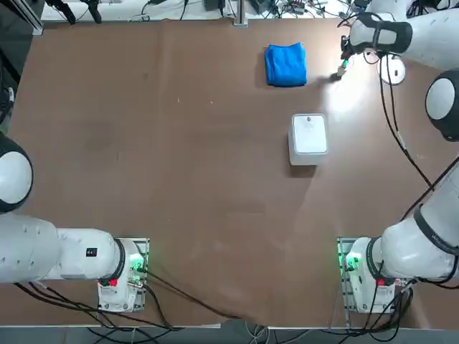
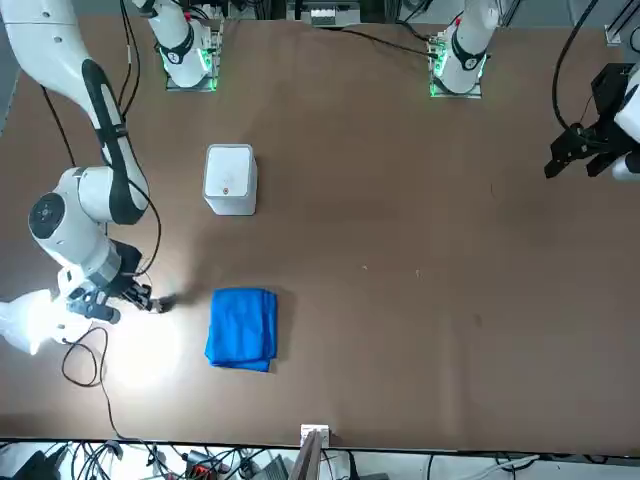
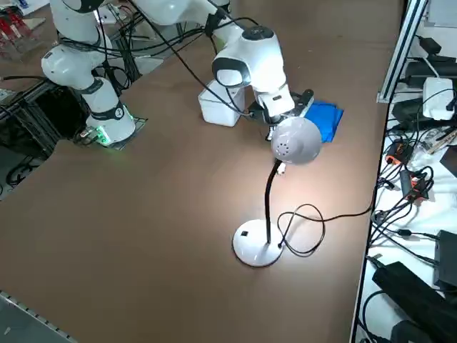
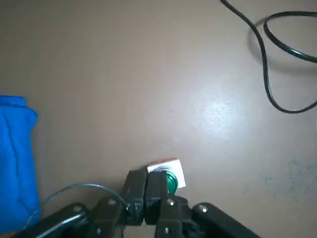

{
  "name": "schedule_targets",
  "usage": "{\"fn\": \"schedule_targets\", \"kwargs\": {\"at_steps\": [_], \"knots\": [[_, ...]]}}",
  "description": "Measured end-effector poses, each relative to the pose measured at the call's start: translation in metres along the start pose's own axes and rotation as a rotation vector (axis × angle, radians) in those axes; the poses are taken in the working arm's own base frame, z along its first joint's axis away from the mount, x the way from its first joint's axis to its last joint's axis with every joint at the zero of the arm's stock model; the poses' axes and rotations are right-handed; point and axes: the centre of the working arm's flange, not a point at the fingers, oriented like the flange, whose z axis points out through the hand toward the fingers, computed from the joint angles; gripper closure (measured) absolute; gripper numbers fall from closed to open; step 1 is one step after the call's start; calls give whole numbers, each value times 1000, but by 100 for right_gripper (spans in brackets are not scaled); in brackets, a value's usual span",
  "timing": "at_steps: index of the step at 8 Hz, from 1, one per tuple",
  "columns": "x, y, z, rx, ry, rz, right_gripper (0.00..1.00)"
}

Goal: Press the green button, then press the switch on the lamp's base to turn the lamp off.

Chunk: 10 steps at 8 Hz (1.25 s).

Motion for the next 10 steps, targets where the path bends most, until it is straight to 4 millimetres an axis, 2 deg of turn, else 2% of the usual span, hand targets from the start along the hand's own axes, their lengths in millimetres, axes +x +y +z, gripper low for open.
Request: {"fn": "schedule_targets", "kwargs": {"at_steps": [10], "knots": [[-12,3,5,7,48,4,99]]}}
